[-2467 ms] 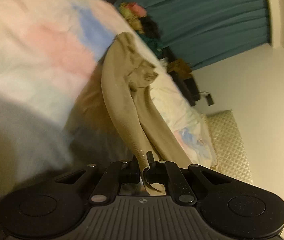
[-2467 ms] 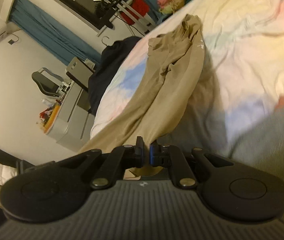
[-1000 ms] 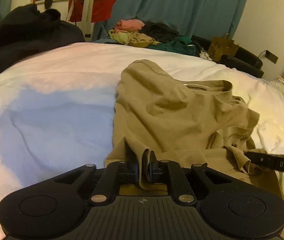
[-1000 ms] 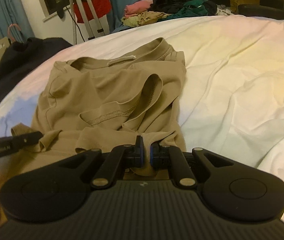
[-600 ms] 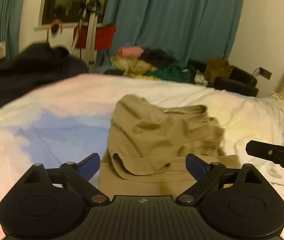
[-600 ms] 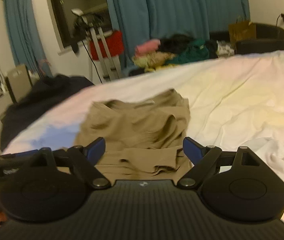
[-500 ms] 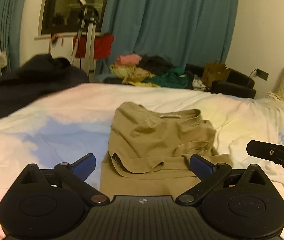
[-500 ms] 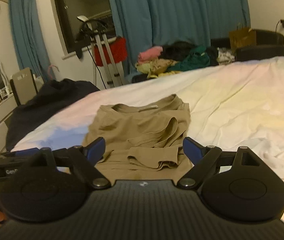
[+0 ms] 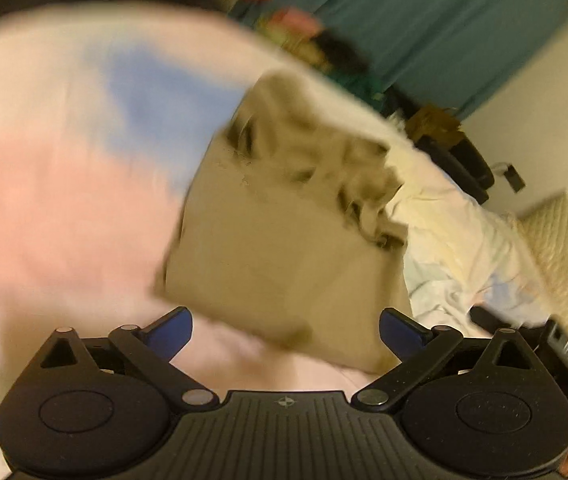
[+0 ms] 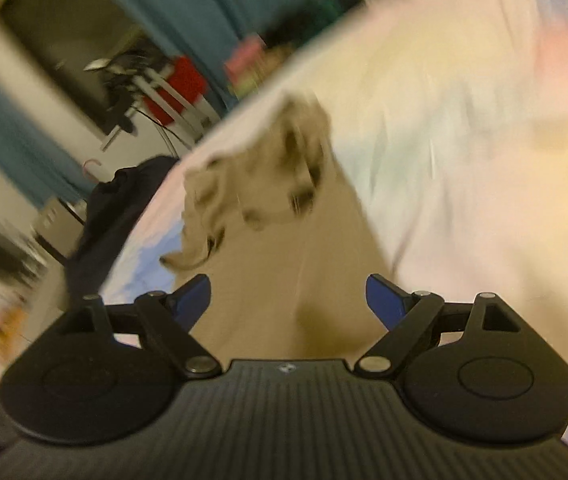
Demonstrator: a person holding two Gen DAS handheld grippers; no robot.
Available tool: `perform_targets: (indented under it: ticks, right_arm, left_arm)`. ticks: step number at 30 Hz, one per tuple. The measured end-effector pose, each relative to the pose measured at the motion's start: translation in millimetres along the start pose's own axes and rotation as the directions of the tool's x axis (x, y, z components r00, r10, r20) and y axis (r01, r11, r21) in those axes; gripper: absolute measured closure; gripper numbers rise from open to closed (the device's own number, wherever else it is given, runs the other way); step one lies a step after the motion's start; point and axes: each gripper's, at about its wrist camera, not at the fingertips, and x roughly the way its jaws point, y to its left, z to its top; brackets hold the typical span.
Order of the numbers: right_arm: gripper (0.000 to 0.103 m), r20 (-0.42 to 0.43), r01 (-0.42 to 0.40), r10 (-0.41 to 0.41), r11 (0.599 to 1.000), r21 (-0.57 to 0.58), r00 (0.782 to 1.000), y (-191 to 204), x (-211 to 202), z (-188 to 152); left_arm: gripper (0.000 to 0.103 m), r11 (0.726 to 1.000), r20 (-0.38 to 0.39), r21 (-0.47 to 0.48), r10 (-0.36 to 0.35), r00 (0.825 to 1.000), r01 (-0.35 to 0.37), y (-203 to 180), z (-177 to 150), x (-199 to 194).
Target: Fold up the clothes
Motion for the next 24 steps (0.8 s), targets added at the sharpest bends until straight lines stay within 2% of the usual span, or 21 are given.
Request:
perform_targets:
  ticks: [4,6,8,9,10,14,17,18,19,20,22,24]
  right_arm:
    - [0.015,-0.106,-0.043,0.060,0.987,0.158,0.993,-19.9,20.2,-7.0]
    - [0.016,-0.146,-0.068,0.102,0.972,0.223,0.984,-25.2,28.6,-12.4]
    - [0.016,-0.178,-0.081,0.131,0.961,0.264,0.975,-26.7,35.8,-17.6]
    - [0.016,-0.185,-0.083,0.139,0.956,0.282,0.973,-27.7,38.5,-19.6]
    - [0.015,-0.190,-0.085,0.147,0.950,0.301,0.971,-28.7,41.2,-21.2]
    - [0.015,-0.179,-0.093,0.172,0.921,0.379,0.969,-37.2,47.1,-24.6]
    - [0.015,-0.171,-0.107,0.195,0.901,0.421,0.966,-43.4,53.8,-23.0]
    - [0.015,-0.177,-0.117,0.211,0.895,0.429,0.961,-44.1,56.1,-23.2]
    - [0.015,-0.188,-0.129,0.230,0.891,0.435,0.955,-44.2,58.4,-23.8]
    - [0.015,-0.198,-0.140,0.249,0.886,0.441,0.948,-44.3,60.7,-24.4]
    - [0.015,-0.217,-0.174,0.297,0.875,0.451,0.930,-40.3,68.0,-26.6]
    - [0.015,-0.234,-0.210,0.346,0.863,0.459,0.908,-34.7,74.9,-28.8]
  left_arm:
    - [0.003,0.975,-0.066,-0.197,-0.118,0.991,0.103,34.5,6.3,29.8]
    - [0.003,0.957,-0.038,-0.259,-0.146,0.989,0.131,44.7,12.0,39.3]
    - [0.007,0.947,0.015,-0.264,-0.186,0.982,0.183,44.3,15.4,39.6]
    - [0.014,0.948,0.041,-0.241,-0.205,0.978,0.208,41.2,16.1,36.8]
    - [0.017,0.948,0.067,-0.216,-0.223,0.972,0.233,37.9,16.7,33.7]
    - [0.019,0.948,0.086,-0.180,-0.252,0.964,0.264,31.6,12.0,32.7]
    - [0.038,0.946,0.053,-0.232,-0.220,0.974,0.226,38.5,11.2,48.3]
    - [0.048,0.943,0.045,-0.252,-0.213,0.976,0.218,41.3,11.2,53.2]
    - [0.060,0.939,0.036,-0.272,-0.206,0.978,0.208,44.0,11.2,58.1]
    - [0.065,0.936,0.028,-0.292,-0.200,0.979,0.199,46.8,11.3,63.1]
    - [0.083,0.937,0.048,-0.271,-0.215,0.975,0.220,45.7,13.8,61.9]
    - [0.091,0.940,0.069,-0.246,-0.226,0.972,0.237,43.3,15.2,59.0]
